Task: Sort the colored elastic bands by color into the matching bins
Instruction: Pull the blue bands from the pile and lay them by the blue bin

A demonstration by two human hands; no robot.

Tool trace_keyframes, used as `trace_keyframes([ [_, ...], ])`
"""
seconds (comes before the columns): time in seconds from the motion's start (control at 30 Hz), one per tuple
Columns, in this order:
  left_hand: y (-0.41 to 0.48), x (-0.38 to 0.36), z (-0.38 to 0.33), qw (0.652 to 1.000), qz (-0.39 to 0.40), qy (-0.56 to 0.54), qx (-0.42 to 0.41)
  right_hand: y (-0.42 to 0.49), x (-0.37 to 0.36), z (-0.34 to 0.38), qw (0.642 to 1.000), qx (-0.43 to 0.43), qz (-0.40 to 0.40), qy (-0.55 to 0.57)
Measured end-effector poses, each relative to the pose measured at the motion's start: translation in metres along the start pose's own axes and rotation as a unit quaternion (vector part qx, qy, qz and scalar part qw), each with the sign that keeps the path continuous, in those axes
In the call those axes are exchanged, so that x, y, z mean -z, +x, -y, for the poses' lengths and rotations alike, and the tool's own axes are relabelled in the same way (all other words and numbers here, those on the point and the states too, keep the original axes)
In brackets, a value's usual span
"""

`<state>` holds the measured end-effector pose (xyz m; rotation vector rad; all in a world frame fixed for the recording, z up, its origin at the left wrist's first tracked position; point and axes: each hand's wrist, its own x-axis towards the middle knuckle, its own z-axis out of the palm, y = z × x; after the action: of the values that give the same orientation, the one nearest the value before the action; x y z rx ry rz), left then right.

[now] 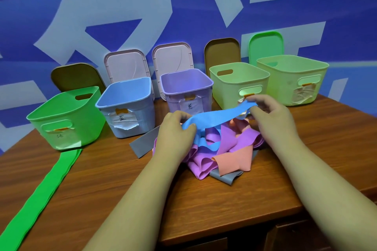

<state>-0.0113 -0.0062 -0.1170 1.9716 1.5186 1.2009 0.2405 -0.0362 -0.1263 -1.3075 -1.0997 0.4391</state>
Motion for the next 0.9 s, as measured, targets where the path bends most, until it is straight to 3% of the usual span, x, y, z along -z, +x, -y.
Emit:
trace_keyframes([
  [0.17, -0.004, -0.001, -0.002, 0.999, 0.030, -0.007, 0.024, -0.002, -0.002, 0.008, 0.998, -0.042, 0.015, 0.049],
  [0.47, -0.013, 0.002, -0.013, 0.995, 0.083, -0.046, 0.019, -0.002, -0.003, 0.003, 0.999, -0.005, -0.014, 0.050],
  [0.63, -0.013, 0.002, -0.010, 0.993, 0.099, -0.067, 0.015, -0.003, -0.011, 0.019, 0.988, -0.072, -0.004, 0.134],
  [0.9, -0.010, 0.002, -0.004, 0.994, 0.097, -0.052, 0.018, 0.006, -0.017, 0.049, 0.995, -0.009, 0.014, 0.096],
])
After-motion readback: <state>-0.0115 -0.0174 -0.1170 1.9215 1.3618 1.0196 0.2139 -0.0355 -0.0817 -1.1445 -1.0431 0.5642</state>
